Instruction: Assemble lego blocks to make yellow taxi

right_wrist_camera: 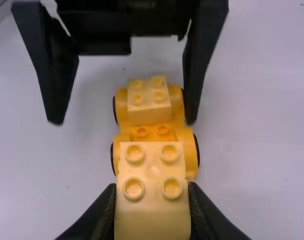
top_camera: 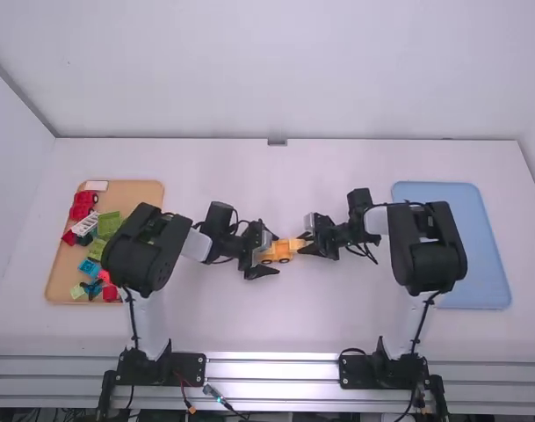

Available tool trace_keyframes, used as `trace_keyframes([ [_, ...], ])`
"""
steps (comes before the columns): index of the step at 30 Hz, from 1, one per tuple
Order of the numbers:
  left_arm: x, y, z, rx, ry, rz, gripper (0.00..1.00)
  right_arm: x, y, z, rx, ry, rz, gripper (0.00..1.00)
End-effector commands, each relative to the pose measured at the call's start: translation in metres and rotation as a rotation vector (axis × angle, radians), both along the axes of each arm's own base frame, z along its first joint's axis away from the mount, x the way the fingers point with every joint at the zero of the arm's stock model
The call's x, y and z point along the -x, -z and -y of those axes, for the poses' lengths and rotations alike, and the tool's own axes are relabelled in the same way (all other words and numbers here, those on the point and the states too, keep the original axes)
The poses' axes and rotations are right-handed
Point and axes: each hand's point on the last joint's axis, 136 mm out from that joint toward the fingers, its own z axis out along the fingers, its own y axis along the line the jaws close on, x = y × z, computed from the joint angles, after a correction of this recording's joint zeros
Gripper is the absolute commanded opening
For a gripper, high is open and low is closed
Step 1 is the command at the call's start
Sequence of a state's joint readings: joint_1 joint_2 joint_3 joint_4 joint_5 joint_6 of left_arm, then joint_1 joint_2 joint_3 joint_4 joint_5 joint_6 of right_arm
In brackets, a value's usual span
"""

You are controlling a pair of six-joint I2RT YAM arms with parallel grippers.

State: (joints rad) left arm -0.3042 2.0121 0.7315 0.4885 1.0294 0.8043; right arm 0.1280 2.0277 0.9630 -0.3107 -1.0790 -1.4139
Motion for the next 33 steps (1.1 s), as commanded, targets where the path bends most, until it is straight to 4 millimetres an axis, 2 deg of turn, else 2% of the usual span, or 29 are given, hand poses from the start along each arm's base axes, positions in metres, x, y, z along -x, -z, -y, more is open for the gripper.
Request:
trace_keyframes([
  [1,-0.008,0.013,0.002,-0.068,-0.041,0.008,0.99,-0.003,-0.004,-0.006,-0.020,-0.020,0.011,0.20],
  [4,-0.010,0.020,0.001,-0.101,-0.068,0.000,0.99,-0.002,-0.004,-0.008,-0.021,-0.027,0.015,0.19],
  [9,-0.012,0.025,-0.002,-0.052,-0.055,-0.003,0.99,-0.001,-0.004,-0.007,-0.020,-0.025,0.005,0.17],
  [20,-0.012,0.023,0.000,0.030,-0.004,0.002,0.95,-0.001,-0.004,-0.007,-0.019,-0.019,-0.005,0.11],
  [23,-0.010,0.023,-0.004,0.036,0.015,0.035,0.92,-0.002,-0.007,-0.006,-0.007,-0.003,-0.014,0.10],
  [30,-0.011,0.024,-0.017,0.046,-0.014,0.020,0.94,-0.005,-0.014,-0.001,0.048,0.046,0.044,0.10],
  [33,-0.008,0.020,-0.014,0.070,0.012,0.025,0.93,-0.006,-0.015,-0.001,0.038,0.073,0.072,0.09],
])
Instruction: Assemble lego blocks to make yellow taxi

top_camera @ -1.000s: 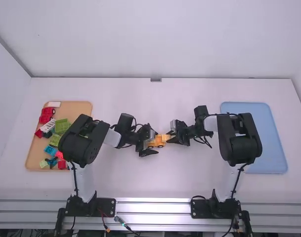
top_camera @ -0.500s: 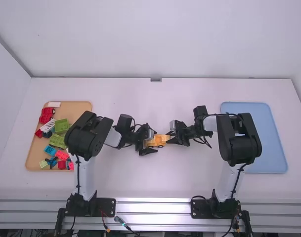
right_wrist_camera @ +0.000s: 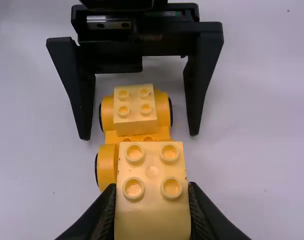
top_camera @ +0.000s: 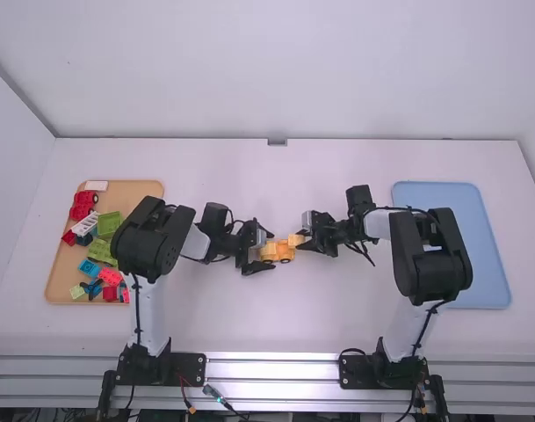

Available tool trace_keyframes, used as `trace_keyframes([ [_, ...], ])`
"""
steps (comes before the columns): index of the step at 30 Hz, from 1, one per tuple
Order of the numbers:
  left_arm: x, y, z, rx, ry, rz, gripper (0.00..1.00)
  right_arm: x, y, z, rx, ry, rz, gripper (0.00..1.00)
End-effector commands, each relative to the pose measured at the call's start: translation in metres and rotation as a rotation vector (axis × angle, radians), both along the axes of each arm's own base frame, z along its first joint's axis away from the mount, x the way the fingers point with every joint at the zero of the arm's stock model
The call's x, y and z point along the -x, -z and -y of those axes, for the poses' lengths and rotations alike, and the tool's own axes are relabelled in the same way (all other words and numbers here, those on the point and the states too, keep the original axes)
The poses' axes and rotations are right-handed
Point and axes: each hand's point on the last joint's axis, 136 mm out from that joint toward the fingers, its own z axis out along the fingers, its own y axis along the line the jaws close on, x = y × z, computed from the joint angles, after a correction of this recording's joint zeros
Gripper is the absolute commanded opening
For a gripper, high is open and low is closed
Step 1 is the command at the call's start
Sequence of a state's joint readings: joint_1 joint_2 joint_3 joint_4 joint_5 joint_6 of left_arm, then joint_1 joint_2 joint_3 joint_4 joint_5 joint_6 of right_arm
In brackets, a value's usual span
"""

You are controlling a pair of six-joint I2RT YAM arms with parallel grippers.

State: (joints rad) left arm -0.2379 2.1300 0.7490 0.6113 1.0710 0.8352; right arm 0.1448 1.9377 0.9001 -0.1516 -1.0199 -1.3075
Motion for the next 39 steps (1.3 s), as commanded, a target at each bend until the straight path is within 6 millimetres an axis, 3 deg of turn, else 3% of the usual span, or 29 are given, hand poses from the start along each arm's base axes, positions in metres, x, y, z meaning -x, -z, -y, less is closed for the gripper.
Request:
trace_keyframes([
  [1,0.011,-0.001,0.002,0.040,0.047,-0.012,0.93,0.004,-0.003,0.001,-0.004,0.040,-0.028,0.09],
  [8,0.013,-0.001,0.006,0.040,0.061,-0.005,0.92,0.004,0.002,-0.007,-0.030,0.073,-0.021,0.08],
  [15,0.011,0.003,0.005,0.017,0.043,-0.003,0.79,0.011,0.008,-0.024,0.010,0.041,-0.013,0.06],
  [23,0.011,0.009,0.010,-0.021,0.033,-0.002,0.72,0.012,0.013,-0.033,0.048,0.056,-0.025,0.04],
  [32,0.006,0.011,0.009,-0.043,0.018,-0.018,0.50,0.011,0.016,-0.029,0.065,0.068,-0.033,0.04],
  [39,0.003,0.010,0.009,-0.043,0.017,-0.015,0.45,0.015,0.017,-0.028,0.073,0.048,-0.024,0.04],
])
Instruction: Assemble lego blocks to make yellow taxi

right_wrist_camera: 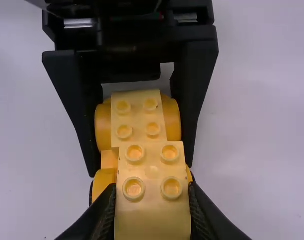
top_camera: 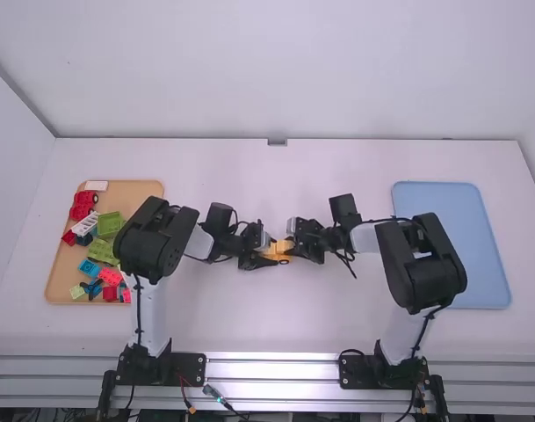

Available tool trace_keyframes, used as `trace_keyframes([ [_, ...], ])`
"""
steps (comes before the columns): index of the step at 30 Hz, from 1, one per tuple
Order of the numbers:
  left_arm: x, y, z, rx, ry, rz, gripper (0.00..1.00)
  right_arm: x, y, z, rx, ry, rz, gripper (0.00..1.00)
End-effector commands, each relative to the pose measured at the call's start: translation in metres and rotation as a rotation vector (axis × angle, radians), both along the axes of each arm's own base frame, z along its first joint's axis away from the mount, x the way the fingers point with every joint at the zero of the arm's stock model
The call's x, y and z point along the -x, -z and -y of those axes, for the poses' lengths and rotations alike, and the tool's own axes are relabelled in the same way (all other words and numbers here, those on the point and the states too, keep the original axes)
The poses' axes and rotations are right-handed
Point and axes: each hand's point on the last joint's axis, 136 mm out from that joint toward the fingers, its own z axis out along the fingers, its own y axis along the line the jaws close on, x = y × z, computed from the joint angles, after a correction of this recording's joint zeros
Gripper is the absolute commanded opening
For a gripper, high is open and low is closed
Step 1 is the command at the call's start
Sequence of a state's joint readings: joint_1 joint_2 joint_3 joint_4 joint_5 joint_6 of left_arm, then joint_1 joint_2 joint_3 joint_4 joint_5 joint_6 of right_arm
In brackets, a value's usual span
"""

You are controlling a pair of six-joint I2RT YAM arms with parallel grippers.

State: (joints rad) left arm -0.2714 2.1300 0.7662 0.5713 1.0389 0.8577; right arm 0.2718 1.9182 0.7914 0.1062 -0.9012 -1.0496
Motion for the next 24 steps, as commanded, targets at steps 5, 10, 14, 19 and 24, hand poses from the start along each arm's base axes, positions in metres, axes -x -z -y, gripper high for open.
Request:
trace_keyframes([
  [5,-0.002,0.005,-0.001,-0.012,-0.009,-0.016,0.44,0.003,-0.001,0.002,0.007,-0.004,0.004,0.03],
  [10,-0.001,0.005,0.001,-0.011,0.001,-0.010,0.46,0.009,-0.002,0.001,-0.007,-0.044,0.015,0.03],
  [14,0.001,0.005,0.001,-0.010,0.017,0.009,0.45,0.013,-0.003,0.000,-0.017,-0.068,0.021,0.01],
  [19,0.002,0.005,0.001,-0.010,0.017,-0.002,0.38,0.014,-0.004,-0.001,-0.022,-0.073,0.020,0.01],
  [24,0.007,0.006,0.007,-0.011,0.036,-0.003,0.35,0.020,-0.004,-0.012,-0.022,-0.110,0.039,0.01],
])
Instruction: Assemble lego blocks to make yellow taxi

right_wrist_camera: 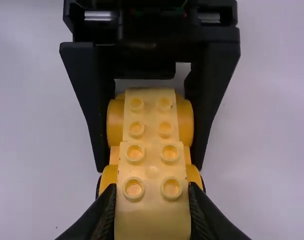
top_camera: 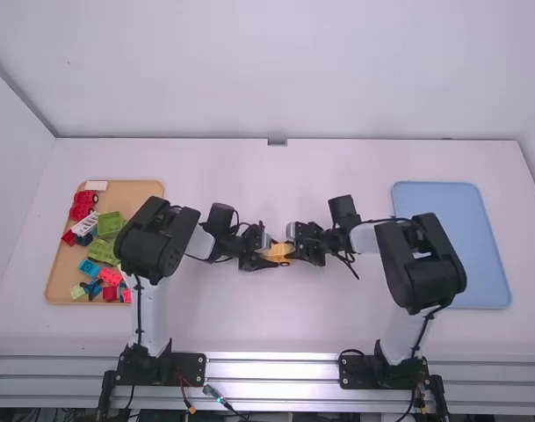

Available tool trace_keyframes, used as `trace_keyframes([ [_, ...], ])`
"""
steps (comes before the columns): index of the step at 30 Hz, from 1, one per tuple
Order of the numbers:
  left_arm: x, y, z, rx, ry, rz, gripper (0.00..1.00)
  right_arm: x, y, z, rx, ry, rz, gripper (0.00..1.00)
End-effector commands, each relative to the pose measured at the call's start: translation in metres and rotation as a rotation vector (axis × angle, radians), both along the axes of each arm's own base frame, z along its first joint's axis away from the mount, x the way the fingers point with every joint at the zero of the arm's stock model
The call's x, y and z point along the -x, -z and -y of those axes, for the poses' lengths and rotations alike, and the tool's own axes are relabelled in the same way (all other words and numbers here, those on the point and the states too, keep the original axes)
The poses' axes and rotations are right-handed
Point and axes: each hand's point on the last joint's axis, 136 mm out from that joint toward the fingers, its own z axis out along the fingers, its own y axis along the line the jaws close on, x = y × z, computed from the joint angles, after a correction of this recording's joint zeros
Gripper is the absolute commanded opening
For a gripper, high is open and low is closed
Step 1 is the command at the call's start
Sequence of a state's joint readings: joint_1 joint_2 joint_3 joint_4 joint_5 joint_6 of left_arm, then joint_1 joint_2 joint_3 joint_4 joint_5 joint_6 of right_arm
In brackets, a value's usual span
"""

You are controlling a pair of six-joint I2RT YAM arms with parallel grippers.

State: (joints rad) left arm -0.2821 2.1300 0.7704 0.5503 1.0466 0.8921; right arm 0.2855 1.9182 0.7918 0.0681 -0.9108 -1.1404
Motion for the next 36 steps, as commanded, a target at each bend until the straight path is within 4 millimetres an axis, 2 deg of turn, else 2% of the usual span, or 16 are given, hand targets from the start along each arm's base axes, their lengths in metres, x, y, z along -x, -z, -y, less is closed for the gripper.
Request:
trace_keyframes([
  [1,0.004,0.005,0.006,-0.011,0.013,-0.016,0.33,0.011,-0.005,-0.012,-0.022,-0.044,0.002,0.00],
  [10,0.007,0.006,0.010,-0.016,0.023,-0.014,0.28,0.012,-0.003,-0.016,-0.005,-0.045,0.000,0.03],
  [12,0.006,0.006,0.008,-0.015,0.018,-0.015,0.28,0.012,-0.003,-0.015,-0.004,-0.044,-0.001,0.25],
  [14,0.007,0.006,0.010,-0.015,0.022,-0.015,0.27,0.012,-0.003,-0.015,-0.005,-0.044,-0.001,0.37],
  [15,0.006,0.006,0.009,-0.015,0.020,-0.015,0.27,0.012,-0.003,-0.015,-0.006,-0.044,0.001,0.47],
  [16,0.006,0.006,0.009,-0.015,0.020,-0.015,0.27,0.012,-0.003,-0.015,-0.006,-0.044,0.002,0.48],
  [17,0.006,0.006,0.008,-0.012,0.021,-0.016,0.27,0.011,-0.004,-0.016,-0.007,-0.045,0.006,0.55],
  [21,0.006,0.006,0.008,-0.012,0.020,-0.017,0.27,0.009,-0.006,-0.017,-0.020,-0.048,0.022,0.65],
  [24,0.006,0.006,0.009,-0.016,0.019,-0.018,0.26,0.008,-0.012,-0.020,-0.051,-0.058,0.033,0.70],
  [30,0.005,0.006,0.007,-0.015,0.012,-0.022,0.24,0.001,-0.034,-0.011,-0.174,-0.054,0.020,0.70],
  [33,0.004,0.006,0.007,-0.018,0.010,-0.021,0.23,0.000,-0.045,-0.004,-0.245,-0.053,0.003,0.64],
  [34,0.004,0.007,0.007,-0.019,0.009,-0.021,0.23,-0.001,-0.048,-0.001,-0.265,-0.050,-0.001,0.59],
  [35,0.004,0.007,0.007,-0.018,0.009,-0.021,0.22,-0.002,-0.050,0.002,-0.280,-0.044,-0.004,0.45],
  [36,0.004,0.007,0.007,-0.018,0.009,-0.021,0.21,-0.005,-0.050,0.006,-0.281,-0.030,-0.006,0.18],
])
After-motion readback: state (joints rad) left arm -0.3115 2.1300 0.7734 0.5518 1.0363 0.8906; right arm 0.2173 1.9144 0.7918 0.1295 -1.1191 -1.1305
